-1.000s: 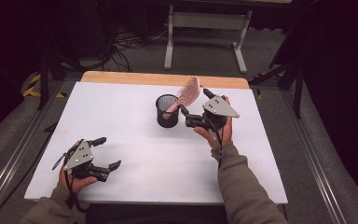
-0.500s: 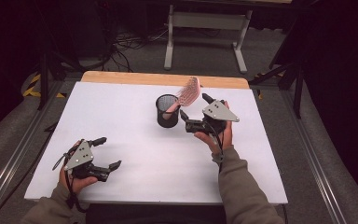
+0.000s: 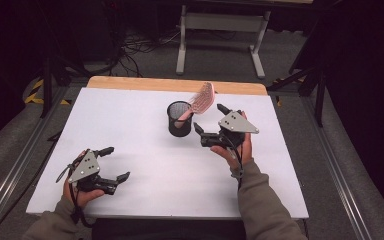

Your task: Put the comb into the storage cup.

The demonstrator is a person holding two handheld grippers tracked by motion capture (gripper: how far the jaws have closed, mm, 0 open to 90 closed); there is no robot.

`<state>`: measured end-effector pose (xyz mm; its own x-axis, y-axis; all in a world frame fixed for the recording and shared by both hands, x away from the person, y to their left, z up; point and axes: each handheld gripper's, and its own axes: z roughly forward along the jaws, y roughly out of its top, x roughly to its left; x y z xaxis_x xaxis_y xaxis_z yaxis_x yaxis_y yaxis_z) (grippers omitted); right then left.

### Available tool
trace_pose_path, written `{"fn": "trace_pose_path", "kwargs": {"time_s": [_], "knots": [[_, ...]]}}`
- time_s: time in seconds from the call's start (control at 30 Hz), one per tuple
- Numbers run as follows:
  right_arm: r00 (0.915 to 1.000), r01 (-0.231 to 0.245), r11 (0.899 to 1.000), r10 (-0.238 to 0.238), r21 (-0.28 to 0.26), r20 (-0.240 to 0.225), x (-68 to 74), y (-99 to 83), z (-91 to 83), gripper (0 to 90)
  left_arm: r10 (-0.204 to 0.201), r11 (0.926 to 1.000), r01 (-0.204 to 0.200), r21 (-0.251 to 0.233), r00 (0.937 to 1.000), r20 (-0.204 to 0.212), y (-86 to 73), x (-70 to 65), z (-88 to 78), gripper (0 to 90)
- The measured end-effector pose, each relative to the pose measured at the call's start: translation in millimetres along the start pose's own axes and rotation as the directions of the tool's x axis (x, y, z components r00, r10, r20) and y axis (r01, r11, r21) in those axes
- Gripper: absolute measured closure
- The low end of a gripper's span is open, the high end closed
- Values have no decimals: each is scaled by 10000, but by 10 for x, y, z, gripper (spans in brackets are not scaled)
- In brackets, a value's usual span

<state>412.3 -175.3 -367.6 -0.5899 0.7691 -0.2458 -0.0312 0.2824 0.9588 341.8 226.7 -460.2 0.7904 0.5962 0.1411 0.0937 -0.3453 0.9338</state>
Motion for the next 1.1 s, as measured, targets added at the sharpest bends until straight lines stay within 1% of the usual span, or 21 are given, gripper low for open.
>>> {"fn": "trace_pose_path", "kwargs": {"time_s": [0.23, 0.4, 0.43, 0.53, 0.73, 1.1], "knots": [[10000, 35, 10000, -35, -33, -91, -1, 0, -62, 70, 5, 10000, -5, -4, 10000, -2, 2, -1, 0, 55], [9995, 204, 9998, -203, 33, -227, 34, -8, -95, 70, -8, 10000, 8, -16, 10000, 1, 2, 2, -5, 54], [9994, 280, 9996, -279, 66, -200, 43, -7, -104, 70, -9, 10000, 9, -13, 10000, -5, 2, 2, -5, 54], [9994, 262, 9997, -262, 2, -231, 50, -6, -132, 70, 11, 10000, -11, -25, 10000, -28, 5, 1, -9, 54], [9987, 427, 9991, -425, 39, -297, 71, -16, -190, 70, 7, 10000, -7, -33, 10000, -40, 6, 4, -12, 54], [9982, 534, 9985, -530, 150, -273, 54, -48, -297, 71, 1, 10000, -1, -22, 10000, -39, 2, 6, -6, 53]]}}
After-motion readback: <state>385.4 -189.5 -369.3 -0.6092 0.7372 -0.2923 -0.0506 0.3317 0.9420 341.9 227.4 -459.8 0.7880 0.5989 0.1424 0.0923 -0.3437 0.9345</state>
